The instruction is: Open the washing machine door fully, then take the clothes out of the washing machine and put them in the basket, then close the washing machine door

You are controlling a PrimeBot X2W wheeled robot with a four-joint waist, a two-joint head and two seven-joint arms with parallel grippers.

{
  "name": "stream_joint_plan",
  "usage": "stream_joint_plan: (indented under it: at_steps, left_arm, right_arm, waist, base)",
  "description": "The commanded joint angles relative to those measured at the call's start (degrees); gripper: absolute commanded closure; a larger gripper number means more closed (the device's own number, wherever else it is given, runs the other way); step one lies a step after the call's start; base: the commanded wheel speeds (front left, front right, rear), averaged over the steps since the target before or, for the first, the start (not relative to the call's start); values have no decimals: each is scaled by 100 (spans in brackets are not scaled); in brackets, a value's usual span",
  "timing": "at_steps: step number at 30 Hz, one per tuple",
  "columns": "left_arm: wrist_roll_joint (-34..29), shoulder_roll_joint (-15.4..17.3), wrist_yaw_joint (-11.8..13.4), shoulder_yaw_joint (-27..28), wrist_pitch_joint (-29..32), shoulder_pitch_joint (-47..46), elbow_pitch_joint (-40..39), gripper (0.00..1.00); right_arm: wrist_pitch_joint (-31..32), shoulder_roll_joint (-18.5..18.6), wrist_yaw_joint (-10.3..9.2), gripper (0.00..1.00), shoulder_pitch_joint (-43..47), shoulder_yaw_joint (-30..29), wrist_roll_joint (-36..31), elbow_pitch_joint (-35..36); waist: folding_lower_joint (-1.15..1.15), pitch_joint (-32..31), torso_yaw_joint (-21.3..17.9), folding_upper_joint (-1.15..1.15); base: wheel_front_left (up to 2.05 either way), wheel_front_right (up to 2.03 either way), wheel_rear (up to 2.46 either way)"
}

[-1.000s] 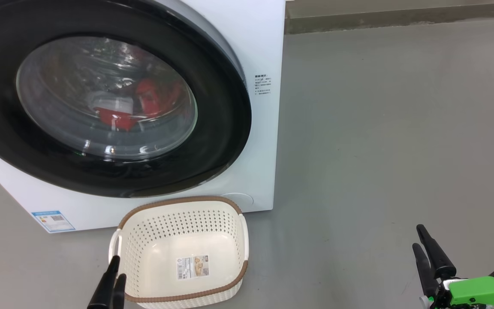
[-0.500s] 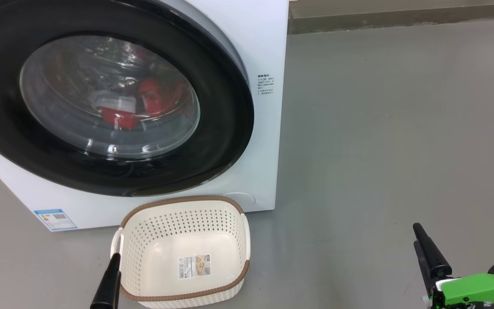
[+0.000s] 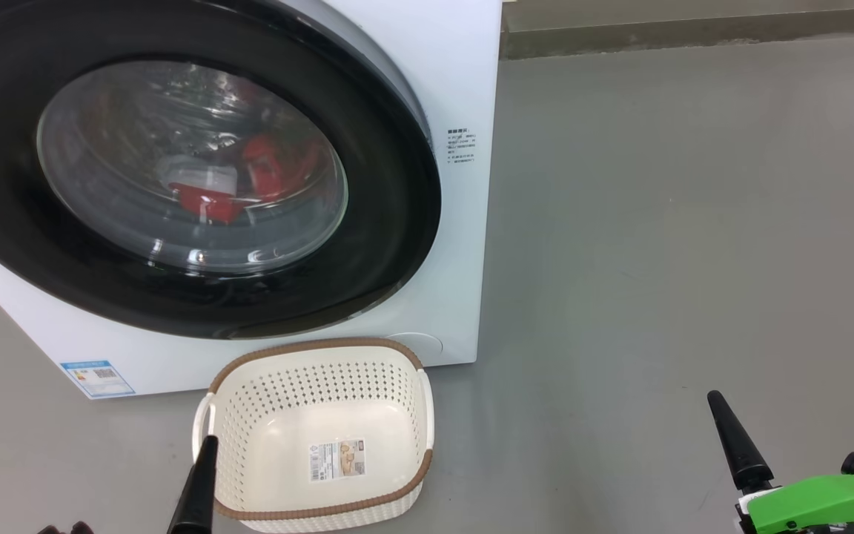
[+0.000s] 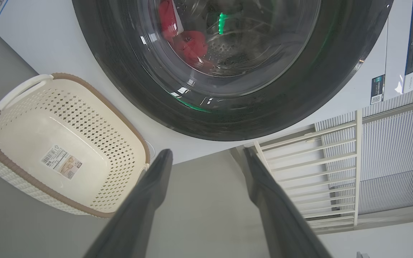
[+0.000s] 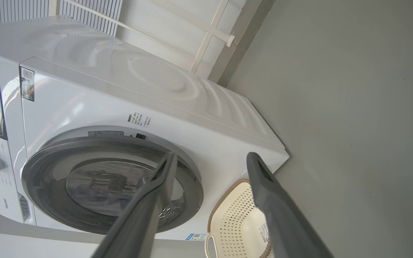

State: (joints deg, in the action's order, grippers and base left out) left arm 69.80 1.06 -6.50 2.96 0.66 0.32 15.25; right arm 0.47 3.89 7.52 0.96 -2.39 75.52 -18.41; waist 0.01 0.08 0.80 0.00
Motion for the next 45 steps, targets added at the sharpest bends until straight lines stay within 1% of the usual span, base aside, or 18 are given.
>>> stream_joint_plan:
  at_steps: [1,20,45]
  left_arm:
    - [-340,86,53,18,-87,-15,-221,0]
    - [-1853,125,328,-105,-392,88,-417,0]
    - [-3735,225,582,-212,-832,238,-686,0]
  right_arm:
    - [-77,123,0,0,-96,78,-205,205]
    - [-380,340,-1,0,-72,386,-1247,313]
    - [-818,591,-2,0,-16,769,-2587,432]
  waist:
    - [0,2,-1,0]
    - [0,23,2,0]
    - [-1,37,-5,0]
  base:
    - [0,0,0]
    - [0,0,0]
    - [0,0,0]
